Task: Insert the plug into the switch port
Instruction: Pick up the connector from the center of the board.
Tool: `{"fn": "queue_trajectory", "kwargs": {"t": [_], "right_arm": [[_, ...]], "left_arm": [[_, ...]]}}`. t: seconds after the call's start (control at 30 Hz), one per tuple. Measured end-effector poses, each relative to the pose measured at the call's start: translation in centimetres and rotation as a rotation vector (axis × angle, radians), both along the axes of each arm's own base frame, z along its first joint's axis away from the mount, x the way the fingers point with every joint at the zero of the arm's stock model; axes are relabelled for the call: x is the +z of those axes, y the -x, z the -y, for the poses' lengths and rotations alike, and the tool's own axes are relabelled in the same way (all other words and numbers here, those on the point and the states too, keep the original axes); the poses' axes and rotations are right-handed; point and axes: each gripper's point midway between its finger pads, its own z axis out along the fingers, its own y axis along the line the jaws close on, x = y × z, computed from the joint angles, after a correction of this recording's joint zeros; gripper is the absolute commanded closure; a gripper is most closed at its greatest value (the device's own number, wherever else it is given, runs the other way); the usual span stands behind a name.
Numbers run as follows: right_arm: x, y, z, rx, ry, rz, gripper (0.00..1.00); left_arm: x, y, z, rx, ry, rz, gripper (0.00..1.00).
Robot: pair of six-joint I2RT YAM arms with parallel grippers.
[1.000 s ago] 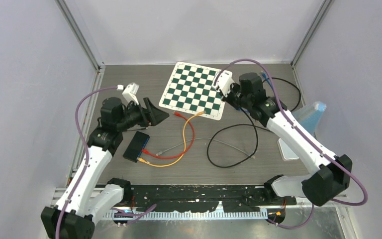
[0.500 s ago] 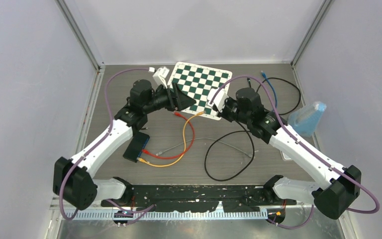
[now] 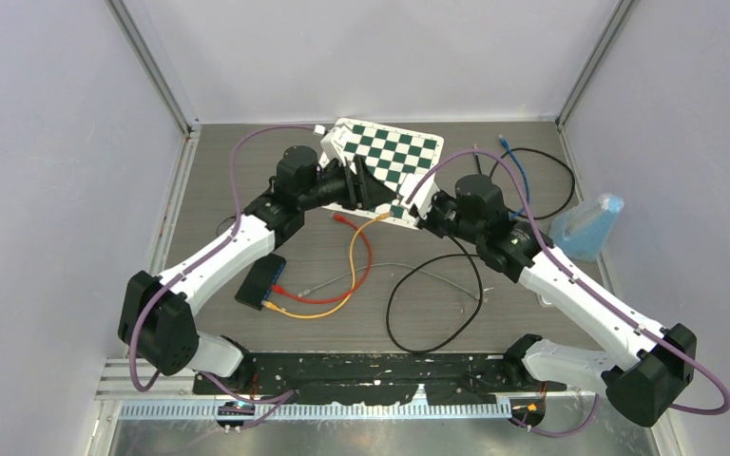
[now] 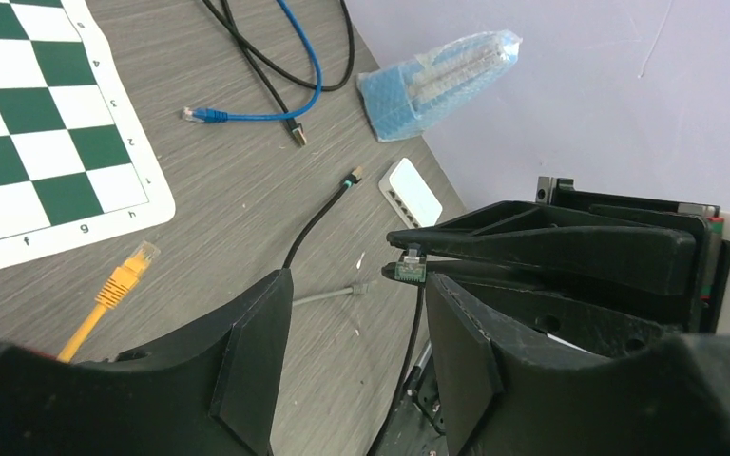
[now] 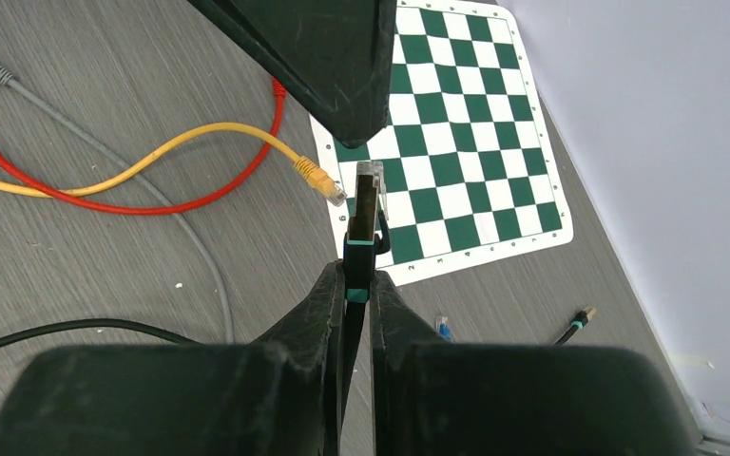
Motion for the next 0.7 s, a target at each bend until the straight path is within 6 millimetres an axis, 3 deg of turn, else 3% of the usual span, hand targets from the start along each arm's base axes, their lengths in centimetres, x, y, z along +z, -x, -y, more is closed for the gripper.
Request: {"fn": "queue_trajectory", "kwargs": {"t": [0.43,0.7], "right_arm": [[-0.3,0.1,-0.2,-0.005,-0.016,-0.011,0.95],[-0.5,0.1,-0.2,-0.005,-0.015,-0.017,0.95]], "left_arm": [[-0.8,0.3,1.3,-0.049,0.006,-0.02,0.47],[-1.7,0.6,2.1,-0.083,0.004,-0.043,0.55]]}}
